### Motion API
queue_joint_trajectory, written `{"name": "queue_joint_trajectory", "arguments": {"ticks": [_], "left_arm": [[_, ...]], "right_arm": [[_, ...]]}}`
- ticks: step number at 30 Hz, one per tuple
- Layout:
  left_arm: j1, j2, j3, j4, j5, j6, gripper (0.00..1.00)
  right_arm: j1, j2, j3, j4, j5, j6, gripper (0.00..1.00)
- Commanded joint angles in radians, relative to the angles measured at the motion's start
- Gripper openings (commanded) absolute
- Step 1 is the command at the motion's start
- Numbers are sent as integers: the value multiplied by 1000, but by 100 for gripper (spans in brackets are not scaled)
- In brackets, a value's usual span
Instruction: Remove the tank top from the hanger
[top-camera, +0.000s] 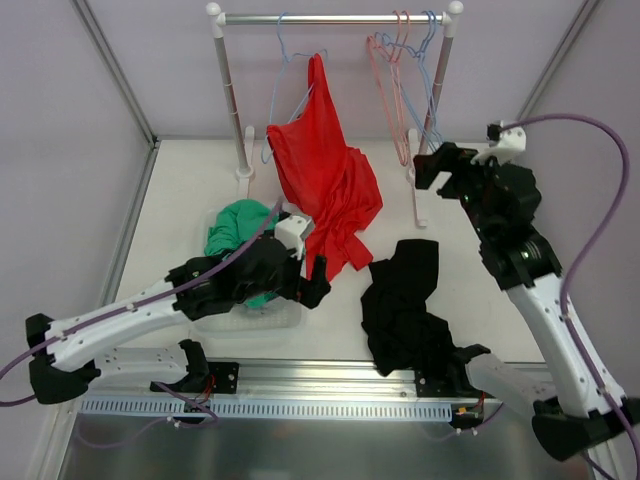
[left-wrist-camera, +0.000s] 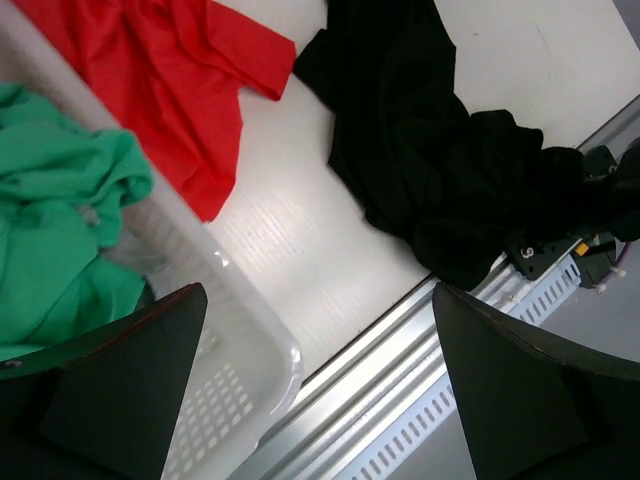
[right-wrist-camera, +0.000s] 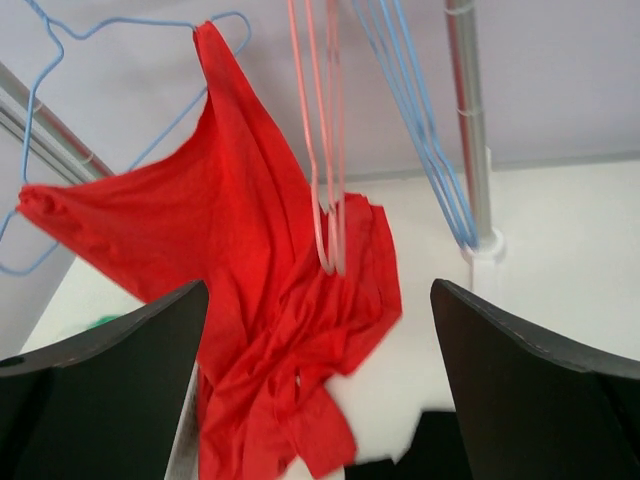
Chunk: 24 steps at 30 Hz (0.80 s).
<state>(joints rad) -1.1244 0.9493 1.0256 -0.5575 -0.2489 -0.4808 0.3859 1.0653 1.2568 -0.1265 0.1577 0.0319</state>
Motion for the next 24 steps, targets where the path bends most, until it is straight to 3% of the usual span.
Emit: {"name": "queue_joint_trajectory", "arguments": {"ticks": [1,4,6,13,19,24], "left_arm": [[-5,132,57,134,80,54,99],[-15,307,135,159,131,83,98],[-41,449,215,165,143,109,99],[-89,881,491,166,194,157,99],[-89,1158,669,162,358,246,99],[-87,1261,711,163,456,261,99]], "right_arm": [[-8,-186,-69,-202,60,-23,99],[-13,-353,-95,-376,28,-62,99],[-13,-485,-131,-427,-92,-87,100],[-13,-801,-123,-677,-270,-38,100],[-15,-900,-50,-821,-365,-53,100],[-13,-944,-28,-881,-395,-82,100]]}}
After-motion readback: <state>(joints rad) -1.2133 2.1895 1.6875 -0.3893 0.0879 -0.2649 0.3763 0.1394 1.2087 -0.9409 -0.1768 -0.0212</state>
